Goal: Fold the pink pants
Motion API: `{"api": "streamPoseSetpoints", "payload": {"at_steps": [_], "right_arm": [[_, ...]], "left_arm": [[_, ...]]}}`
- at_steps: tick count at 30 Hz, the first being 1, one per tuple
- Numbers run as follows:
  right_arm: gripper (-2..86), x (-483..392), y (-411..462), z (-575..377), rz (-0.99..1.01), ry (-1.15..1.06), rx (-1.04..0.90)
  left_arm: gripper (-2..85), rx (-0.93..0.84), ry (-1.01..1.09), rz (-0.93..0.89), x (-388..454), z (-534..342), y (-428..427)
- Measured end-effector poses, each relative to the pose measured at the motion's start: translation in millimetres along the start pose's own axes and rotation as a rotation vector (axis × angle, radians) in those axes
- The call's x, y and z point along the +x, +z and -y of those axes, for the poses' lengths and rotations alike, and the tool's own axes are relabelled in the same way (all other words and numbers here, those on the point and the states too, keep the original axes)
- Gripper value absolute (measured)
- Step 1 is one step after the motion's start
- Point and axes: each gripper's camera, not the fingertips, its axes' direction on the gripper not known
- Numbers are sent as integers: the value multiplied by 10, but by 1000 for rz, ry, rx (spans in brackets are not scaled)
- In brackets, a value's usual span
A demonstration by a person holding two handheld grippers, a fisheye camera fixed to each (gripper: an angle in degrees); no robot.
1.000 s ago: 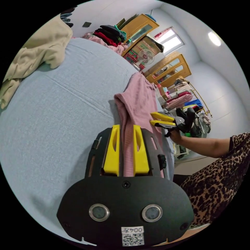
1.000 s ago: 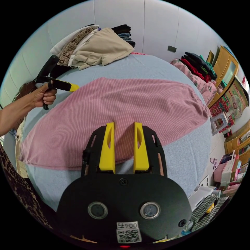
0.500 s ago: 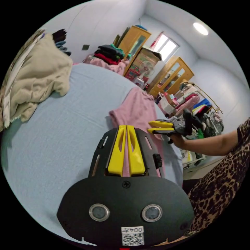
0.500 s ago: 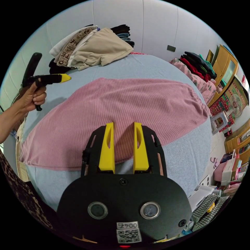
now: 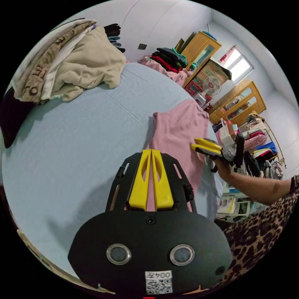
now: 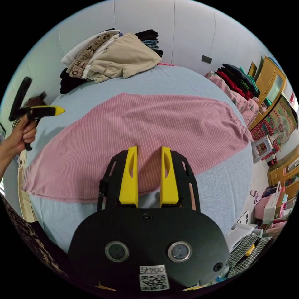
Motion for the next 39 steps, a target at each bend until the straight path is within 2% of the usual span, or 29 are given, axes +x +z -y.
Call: {"api": "streamPoseSetpoints", "payload": {"at_steps": [7, 10, 11, 16, 18, 20, 22, 28, 29, 39], "right_arm": [[118, -19, 79, 131, 23, 8, 5], [117, -40, 129, 200, 21, 5, 4], [116, -49, 153, 234, 17, 3, 0], [78, 8, 214, 525, 68, 32, -142], [24, 28, 206, 625, 155, 24, -193], [8, 18, 143, 685, 294, 45, -213], [5, -58, 121, 679, 322, 50, -232], [30, -464, 461, 560, 240, -23, -474], [38, -498, 451, 573, 220, -32, -426], [73, -675, 854, 843, 195, -153, -515]], "left_arm": [[2, -132, -147, 200, 388, -1500, -137], [2, -177, -267, 175, 354, -1915, -46], [3, -117, -290, 172, 348, -2011, -79], [3, -184, -295, 178, 323, -2021, -76], [3, -201, -290, 186, 326, -2043, -83], [3, -203, -302, 190, 319, -2099, -104], [3, -208, -308, 195, 315, -2136, -120], [4, -238, -318, 206, 287, -2241, -182], [4, -245, -322, 203, 272, -2262, -197], [4, -298, -327, 225, 209, -2434, -343]]}}
